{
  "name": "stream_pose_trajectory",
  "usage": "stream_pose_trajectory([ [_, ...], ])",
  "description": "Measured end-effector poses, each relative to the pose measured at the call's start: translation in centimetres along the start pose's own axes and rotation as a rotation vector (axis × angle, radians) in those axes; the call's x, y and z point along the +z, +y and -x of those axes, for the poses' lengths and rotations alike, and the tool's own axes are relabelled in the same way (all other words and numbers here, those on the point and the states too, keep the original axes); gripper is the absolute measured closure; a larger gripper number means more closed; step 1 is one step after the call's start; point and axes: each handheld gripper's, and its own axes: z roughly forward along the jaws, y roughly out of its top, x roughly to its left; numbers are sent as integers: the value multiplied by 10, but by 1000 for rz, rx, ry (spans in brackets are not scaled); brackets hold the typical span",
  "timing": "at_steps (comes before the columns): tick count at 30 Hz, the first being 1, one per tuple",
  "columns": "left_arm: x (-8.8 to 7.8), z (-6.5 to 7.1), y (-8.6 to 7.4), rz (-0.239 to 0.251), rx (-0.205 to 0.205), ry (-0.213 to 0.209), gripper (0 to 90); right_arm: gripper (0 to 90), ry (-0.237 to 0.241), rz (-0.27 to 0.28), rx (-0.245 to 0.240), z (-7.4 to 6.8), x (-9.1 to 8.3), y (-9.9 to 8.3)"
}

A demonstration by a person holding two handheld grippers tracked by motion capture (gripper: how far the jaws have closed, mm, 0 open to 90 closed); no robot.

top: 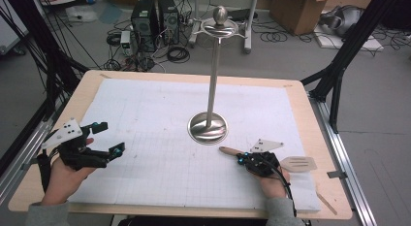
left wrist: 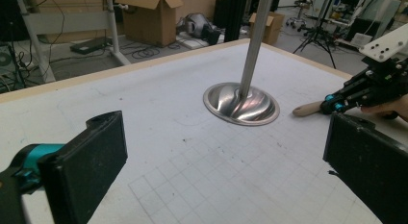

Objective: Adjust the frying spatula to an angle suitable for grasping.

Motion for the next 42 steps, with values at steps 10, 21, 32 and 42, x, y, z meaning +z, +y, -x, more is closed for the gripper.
stream_pose_trajectory([
  [10, 0, -1, -1, -1, 0, 1, 19, 900, -27, 1, 24, 9, 0, 0],
  [21, 3, 1, -2, -10, -1, -6, 19, 900, -93, -1, 63, 16, 0, 0],
  [32, 5, 2, -4, -19, 2, -7, 19, 900, -100, 0, 80, 23, 0, 1],
  [42, 0, 0, -3, -7, -5, 5, 19, 899, -129, -7, 67, 25, 2, 3],
])
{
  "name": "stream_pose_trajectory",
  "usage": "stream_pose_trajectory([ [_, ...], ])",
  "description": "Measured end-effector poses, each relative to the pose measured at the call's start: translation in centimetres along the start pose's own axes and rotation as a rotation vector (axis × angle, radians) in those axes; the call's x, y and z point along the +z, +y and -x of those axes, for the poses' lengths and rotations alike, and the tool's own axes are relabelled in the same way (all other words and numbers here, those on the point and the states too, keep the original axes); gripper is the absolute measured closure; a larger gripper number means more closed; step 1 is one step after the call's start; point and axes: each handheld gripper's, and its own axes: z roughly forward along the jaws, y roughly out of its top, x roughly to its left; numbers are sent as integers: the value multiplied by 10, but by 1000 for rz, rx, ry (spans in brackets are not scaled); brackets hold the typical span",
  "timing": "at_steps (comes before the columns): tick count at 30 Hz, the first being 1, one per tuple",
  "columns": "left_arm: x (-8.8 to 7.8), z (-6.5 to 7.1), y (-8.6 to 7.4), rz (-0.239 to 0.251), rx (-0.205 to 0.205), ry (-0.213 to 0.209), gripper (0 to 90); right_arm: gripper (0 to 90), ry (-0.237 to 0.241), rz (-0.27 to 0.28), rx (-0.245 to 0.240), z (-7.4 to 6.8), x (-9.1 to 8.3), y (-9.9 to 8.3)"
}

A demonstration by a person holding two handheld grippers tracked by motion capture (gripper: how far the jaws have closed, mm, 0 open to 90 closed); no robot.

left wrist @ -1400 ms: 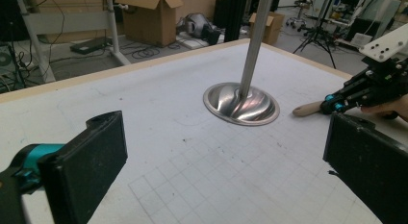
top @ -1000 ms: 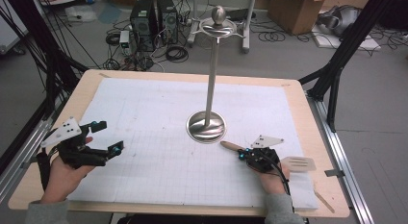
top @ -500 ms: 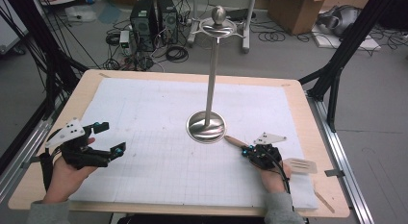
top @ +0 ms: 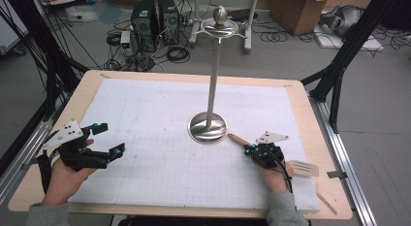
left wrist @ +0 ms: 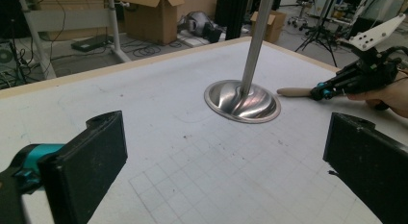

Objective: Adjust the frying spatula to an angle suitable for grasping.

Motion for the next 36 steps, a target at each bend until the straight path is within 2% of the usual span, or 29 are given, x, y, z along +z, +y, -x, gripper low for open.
stream_pose_trajectory([
  [5, 0, 0, 0, 2, 1, -5, 19, 899, 13, 35, 32, 0, -12, 0],
  [7, -1, -1, 1, 6, -1, -3, 19, 898, 3, 46, 60, 1, -20, 0],
  [9, -1, -1, 0, 7, -5, -1, 19, 898, -3, 56, 66, 2, -24, -1],
  [11, 0, -1, 0, 4, -4, -4, 19, 898, -17, 72, 87, 3, -36, -2],
  [15, 1, 0, 0, -2, 2, -7, 19, 899, -31, 87, 88, 6, -48, -4],
  [17, 2, 0, 0, -1, -1, -10, 19, 898, -23, 92, 88, 7, -52, -4],
  [25, 5, 0, -1, -9, 5, -15, 19, 899, -16, 78, 43, 18, -72, -4],
  [28, 6, 0, -1, -9, 5, -16, 20, 898, -26, 77, 49, 21, -75, -6],
  [36, 5, 0, -2, -9, 0, -15, 19, 898, -49, 114, 58, 31, -84, -8],
])
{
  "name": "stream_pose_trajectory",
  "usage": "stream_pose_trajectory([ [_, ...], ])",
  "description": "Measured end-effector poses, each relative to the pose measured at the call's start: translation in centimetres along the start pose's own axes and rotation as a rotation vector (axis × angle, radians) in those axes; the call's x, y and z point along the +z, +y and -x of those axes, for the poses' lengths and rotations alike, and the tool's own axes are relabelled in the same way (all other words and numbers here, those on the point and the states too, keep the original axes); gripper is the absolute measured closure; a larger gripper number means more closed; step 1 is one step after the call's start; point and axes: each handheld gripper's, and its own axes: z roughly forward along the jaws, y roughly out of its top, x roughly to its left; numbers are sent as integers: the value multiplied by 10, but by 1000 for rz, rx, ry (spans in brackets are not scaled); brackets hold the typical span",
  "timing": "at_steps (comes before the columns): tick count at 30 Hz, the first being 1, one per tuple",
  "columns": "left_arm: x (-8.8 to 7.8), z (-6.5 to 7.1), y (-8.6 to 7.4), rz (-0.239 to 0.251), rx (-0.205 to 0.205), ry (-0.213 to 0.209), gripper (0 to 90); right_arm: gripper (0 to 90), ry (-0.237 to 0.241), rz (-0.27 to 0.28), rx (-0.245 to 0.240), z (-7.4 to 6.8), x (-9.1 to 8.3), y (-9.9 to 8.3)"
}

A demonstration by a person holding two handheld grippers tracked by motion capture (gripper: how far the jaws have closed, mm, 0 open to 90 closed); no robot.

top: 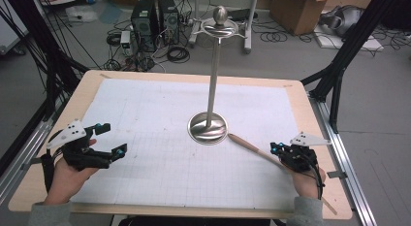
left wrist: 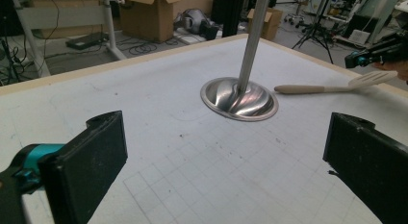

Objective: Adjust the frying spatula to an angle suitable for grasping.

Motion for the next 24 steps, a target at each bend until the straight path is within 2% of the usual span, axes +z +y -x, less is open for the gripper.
stream_pose_trajectory([
  [5, -1, 0, 0, 5, -3, 0, 19, 899, -28, -5, 4, 7, -6, -1],
  [10, 2, 1, -3, -4, -10, -8, 19, 899, -39, -4, -35, 13, -8, 2],
  [13, 1, 1, -4, -4, -13, -7, 19, 898, -33, -39, -65, 17, -5, 3],
  [15, 1, 0, -4, -1, -15, -6, 19, 898, -32, -49, -69, 19, -3, 3],
  [17, 1, 0, -5, -5, -16, -4, 20, 898, -16, -52, -73, 22, -1, 2],
  [19, 1, 0, -6, -7, -18, -2, 19, 899, 25, -29, -81, 23, 1, 2],
  [20, 1, 0, -6, -7, -18, -2, 19, 899, 25, -29, -81, 23, 1, 2],
  [21, 1, 0, -6, -8, -21, 0, 19, 898, 36, -37, -60, 25, 2, 3],
  [24, 3, 0, -9, -21, -21, 0, 19, 898, 41, -29, -61, 27, 2, 3],
])
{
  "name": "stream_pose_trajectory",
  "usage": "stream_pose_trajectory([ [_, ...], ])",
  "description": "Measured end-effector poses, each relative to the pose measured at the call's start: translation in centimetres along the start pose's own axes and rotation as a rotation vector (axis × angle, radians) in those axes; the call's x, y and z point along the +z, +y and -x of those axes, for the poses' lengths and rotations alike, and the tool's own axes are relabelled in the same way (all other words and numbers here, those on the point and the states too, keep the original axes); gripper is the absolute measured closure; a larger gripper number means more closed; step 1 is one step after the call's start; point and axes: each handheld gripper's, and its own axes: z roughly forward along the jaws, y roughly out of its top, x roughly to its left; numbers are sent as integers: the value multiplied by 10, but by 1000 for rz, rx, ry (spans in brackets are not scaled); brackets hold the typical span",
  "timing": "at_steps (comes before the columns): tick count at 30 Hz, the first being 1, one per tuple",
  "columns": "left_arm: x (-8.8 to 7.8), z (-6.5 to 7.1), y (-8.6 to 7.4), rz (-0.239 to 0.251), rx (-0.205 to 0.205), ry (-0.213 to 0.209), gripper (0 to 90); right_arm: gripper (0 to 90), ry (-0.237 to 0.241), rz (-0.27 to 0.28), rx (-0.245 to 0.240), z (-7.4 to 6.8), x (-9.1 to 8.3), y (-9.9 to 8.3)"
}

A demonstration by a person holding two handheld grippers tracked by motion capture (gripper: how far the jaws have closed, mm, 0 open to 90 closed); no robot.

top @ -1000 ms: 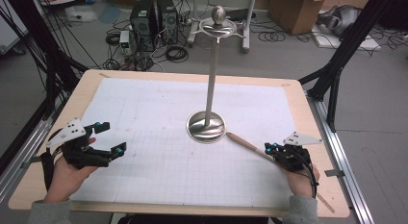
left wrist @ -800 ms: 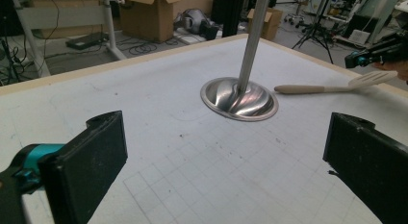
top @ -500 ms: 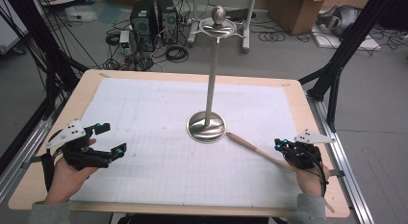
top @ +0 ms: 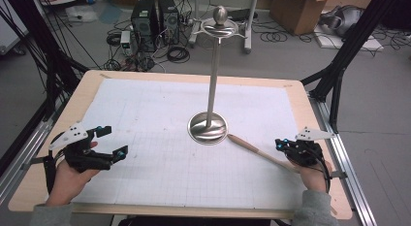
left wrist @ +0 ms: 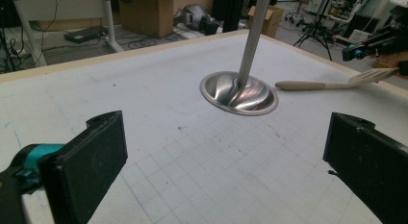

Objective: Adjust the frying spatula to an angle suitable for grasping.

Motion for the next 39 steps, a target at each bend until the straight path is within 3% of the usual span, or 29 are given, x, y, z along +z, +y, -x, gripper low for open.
stream_pose_trajectory([
  [5, 2, 0, -1, -3, -1, 0, 19, 899, 9, 35, -8, 1, -4, 4],
  [17, 2, 0, -2, -9, 0, 2, 19, 898, 15, -86, 9, 14, 13, 2],
  [25, 4, 0, -3, -16, 0, 3, 19, 898, 7, -173, -7, 9, 22, -7],
  [29, 5, 1, -4, -21, -1, 2, 19, 898, 9, -212, 8, 9, 25, -12],
  [39, 5, 0, -5, -22, -3, 5, 19, 898, 29, -239, 12, 6, 28, -16],
])
